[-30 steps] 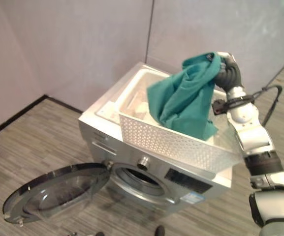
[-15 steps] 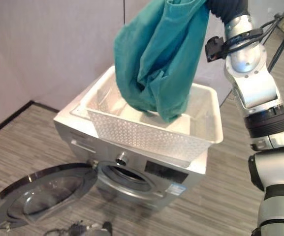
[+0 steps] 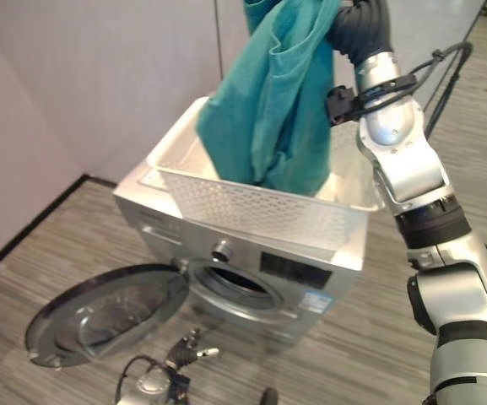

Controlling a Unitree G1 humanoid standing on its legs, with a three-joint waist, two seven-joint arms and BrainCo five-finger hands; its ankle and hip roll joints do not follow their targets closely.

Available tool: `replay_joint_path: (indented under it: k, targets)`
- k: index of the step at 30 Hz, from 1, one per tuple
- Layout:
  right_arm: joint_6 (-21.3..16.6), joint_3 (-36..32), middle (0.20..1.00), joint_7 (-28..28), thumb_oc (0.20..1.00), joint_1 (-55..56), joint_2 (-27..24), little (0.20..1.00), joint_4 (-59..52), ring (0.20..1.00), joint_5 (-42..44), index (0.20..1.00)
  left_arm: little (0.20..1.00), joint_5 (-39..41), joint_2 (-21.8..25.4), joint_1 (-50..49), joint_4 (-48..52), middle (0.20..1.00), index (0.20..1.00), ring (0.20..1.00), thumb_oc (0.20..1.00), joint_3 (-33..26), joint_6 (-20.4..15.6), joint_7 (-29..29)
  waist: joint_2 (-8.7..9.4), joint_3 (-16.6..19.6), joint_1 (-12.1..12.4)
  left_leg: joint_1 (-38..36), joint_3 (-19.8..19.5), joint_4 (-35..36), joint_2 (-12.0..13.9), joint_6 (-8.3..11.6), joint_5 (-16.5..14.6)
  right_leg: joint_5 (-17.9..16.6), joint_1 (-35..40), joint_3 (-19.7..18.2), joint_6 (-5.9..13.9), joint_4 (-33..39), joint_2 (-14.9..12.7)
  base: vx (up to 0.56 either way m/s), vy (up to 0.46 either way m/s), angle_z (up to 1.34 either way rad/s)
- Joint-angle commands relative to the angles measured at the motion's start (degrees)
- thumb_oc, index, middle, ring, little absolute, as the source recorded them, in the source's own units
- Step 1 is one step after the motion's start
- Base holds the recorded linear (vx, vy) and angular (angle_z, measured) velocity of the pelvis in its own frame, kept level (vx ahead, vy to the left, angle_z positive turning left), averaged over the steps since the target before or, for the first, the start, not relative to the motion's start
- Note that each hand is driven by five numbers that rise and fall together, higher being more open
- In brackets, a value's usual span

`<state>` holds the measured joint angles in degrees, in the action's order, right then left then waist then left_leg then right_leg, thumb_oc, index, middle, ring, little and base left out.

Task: Grab the laundry basket,head to the washer,open it,put in the laundry and shut it.

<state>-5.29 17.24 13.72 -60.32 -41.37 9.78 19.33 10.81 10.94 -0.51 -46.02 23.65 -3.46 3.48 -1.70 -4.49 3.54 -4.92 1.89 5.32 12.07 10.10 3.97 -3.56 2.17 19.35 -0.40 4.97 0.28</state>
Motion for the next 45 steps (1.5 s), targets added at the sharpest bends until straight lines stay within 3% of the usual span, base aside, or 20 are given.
replay_joint_path:
  k: [1,4,5,7,14,19,25,33,38,45]
  targets:
    - [-3.64,-3.08,0.200,2.99,0.200,-3.26,-1.45,0.200,0.29,0.200,-1.61,0.200,1.000,-0.34,2.24,-0.19,0.04,1.000,1.000,1.000,1.000,3.10,-1.53,-1.02,2.50,5.19,2.27,3.94,-2.18,-1.60,-2.41,-2.52,-0.43,9.90,2.72,-1.89,5.56,-4.70,-6.47,0.01,0.125,0.03]
    - [-4.02,-4.65,0.200,4.11,0.200,-3.32,-2.82,0.200,-0.21,0.200,-2.22,0.200,1.000,-0.17,2.79,-1.29,0.43,1.000,1.000,1.000,1.000,2.47,-1.52,-1.21,2.52,5.52,2.06,3.02,-1.22,-0.91,-3.30,-3.42,-1.35,9.26,2.40,-2.96,6.24,-4.90,-7.35,0.02,0.114,-0.11]
    - [-4.18,-7.09,0.200,4.69,0.200,-2.11,-5.94,0.200,-2.99,0.200,-3.41,0.200,1.000,-0.61,3.13,-2.37,0.62,1.000,1.000,1.000,1.000,1.74,-1.32,-1.53,2.66,5.92,1.39,2.34,-0.32,-0.56,-3.87,-4.15,-2.29,8.75,2.27,-3.69,6.88,-4.82,-7.99,0.02,0.102,-0.33]
    - [-4.55,-8.68,0.200,5.36,0.200,-1.44,-7.55,0.200,-4.12,0.200,-4.00,0.200,1.000,-0.80,3.04,-2.93,0.43,1.000,1.000,1.000,1.000,1.32,-1.28,-1.67,2.60,5.99,0.92,2.03,-0.22,-0.43,-4.16,-4.68,-2.89,8.56,1.91,-4.38,7.16,-4.92,-8.19,0.01,0.072,-0.23]
    - [-6.12,-13.81,0.200,7.69,0.200,0.93,-13.17,0.200,-7.02,0.200,-3.37,0.200,1.000,-0.49,2.10,-3.64,-2.30,1.000,1.000,1.000,1.000,0.11,-1.14,-1.58,3.30,6.93,-0.37,1.68,1.63,-0.32,-4.80,-5.32,-3.80,7.37,1.60,-5.54,8.27,-4.09,-9.05,0.00,0.030,-0.22]
    - [-7.01,-18.37,0.200,8.44,0.200,5.70,-14.71,0.200,-12.21,0.200,-3.87,0.200,1.000,-0.92,1.16,-2.90,-2.61,1.000,1.000,1.000,1.000,-0.42,-1.11,-0.97,3.17,7.16,-1.75,2.28,2.08,-0.32,-5.40,-5.61,-4.26,6.65,1.22,-5.58,8.83,-3.61,-9.65,0.00,0.005,-0.01]
    - [-4.83,-26.60,0.200,8.41,0.200,18.22,-16.04,0.200,-16.76,0.200,-8.68,0.200,1.000,-1.69,-0.09,-2.10,-3.46,1.000,1.000,1.000,1.000,-1.20,-1.20,-0.84,3.14,6.97,-3.56,2.93,2.55,-0.32,-5.87,-5.76,-4.45,6.02,0.81,-5.40,9.33,-3.46,-10.40,0.00,0.000,0.01]
    - [-2.41,-37.56,0.200,9.08,0.200,35.60,-14.98,0.200,-15.01,0.200,-9.46,0.200,1.000,-0.68,-1.51,-2.44,-8.00,1.000,1.000,1.000,1.000,-4.84,-1.24,-0.29,2.64,6.49,-5.68,2.92,4.56,-0.32,-6.12,-6.22,-4.97,4.64,-0.14,-7.22,10.03,-2.20,-10.88,0.00,0.002,-0.12]
    - [-2.04,-44.34,0.200,6.65,0.200,51.79,-9.22,0.200,-12.11,0.200,-7.60,0.200,1.000,0.03,-1.09,-2.71,-6.76,1.000,1.000,1.000,1.000,-6.96,-2.30,-0.37,2.57,5.89,-6.42,3.33,5.10,-0.32,-6.10,-6.17,-4.77,4.39,-0.51,-7.56,10.12,-1.90,-11.03,0.00,-0.021,-0.11]
    - [0.18,-49.81,0.200,2.59,0.200,67.03,-4.52,0.200,-4.54,0.200,-9.24,0.200,1.000,-7.61,1.55,-2.33,-5.06,1.000,1.000,1.000,1.000,-6.87,-4.32,-0.35,2.54,5.09,-7.90,3.52,5.37,-0.32,-5.92,-5.96,-4.78,4.69,-0.87,-7.80,10.12,-1.81,-10.82,0.00,-0.027,0.00]
